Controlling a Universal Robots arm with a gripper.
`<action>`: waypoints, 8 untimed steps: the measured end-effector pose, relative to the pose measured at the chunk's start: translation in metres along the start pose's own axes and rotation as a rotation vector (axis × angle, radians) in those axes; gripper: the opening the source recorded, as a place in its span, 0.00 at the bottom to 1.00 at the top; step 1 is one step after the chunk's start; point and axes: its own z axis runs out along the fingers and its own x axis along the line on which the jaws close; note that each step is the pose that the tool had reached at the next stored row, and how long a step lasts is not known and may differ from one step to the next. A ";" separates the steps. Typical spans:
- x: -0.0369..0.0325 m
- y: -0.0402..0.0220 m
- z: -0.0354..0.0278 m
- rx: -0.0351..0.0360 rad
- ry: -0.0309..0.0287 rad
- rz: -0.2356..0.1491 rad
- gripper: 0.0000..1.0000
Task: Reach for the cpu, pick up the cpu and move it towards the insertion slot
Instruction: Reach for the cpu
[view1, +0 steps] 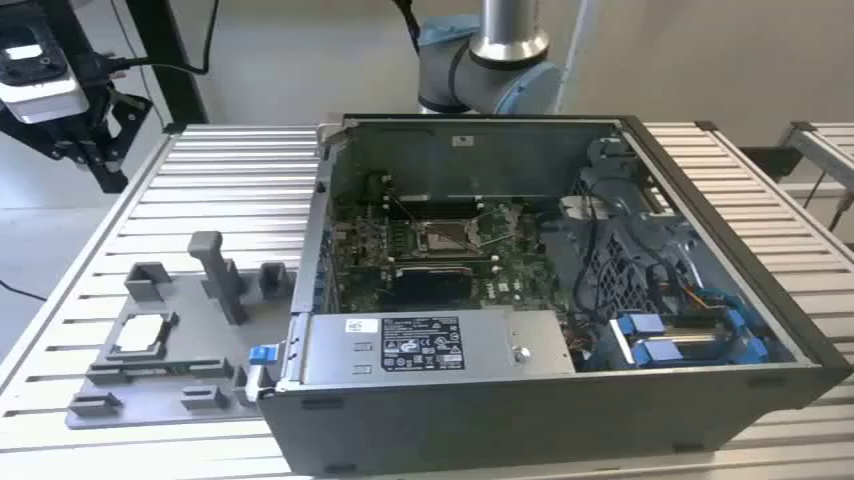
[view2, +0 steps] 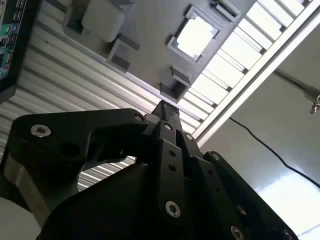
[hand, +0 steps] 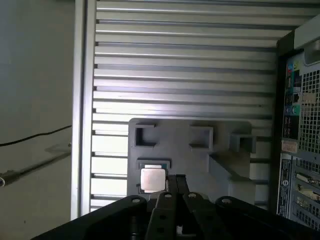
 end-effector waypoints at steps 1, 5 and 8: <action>0.0000 0.0000 0.0000 0.0000 0.0000 0.000 0.00; 0.0000 0.0000 0.0000 0.0000 0.0000 0.000 0.00; 0.0000 0.0000 0.0000 0.0000 0.0000 0.000 0.00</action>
